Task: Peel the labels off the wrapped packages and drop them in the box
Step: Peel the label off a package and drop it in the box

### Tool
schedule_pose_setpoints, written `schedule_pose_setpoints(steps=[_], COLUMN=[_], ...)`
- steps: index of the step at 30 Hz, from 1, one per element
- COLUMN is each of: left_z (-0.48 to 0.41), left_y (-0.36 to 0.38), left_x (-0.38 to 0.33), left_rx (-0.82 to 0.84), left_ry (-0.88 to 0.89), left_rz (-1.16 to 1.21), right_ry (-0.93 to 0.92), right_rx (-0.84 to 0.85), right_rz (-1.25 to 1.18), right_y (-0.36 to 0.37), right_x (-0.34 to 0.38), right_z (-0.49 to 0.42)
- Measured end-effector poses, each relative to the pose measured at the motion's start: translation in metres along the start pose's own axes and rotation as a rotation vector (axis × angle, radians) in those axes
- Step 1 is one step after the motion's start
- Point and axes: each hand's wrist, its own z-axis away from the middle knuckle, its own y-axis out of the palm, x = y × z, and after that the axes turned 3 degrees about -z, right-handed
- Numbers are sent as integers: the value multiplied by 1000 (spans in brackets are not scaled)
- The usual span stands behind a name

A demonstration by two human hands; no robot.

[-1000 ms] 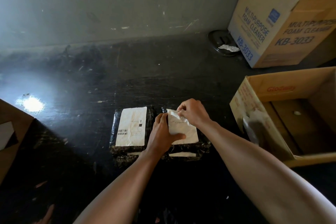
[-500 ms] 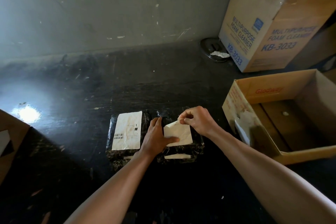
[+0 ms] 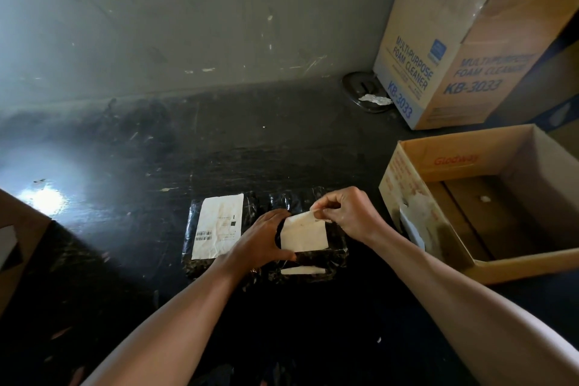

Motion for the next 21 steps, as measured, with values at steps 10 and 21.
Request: schedule_pose_setpoints(steps=[10,21], left_z=[1,1], left_y=[-6,-11], left_x=[3,4], left_rx=[128,172], left_ry=[10,36], left_rz=[-60,-50], right_ry=[-27,-116], right_rx=[-13,-324], right_rz=[-24,47], right_y=[-23,-135], right_x=[15,32], right_z=[17,27])
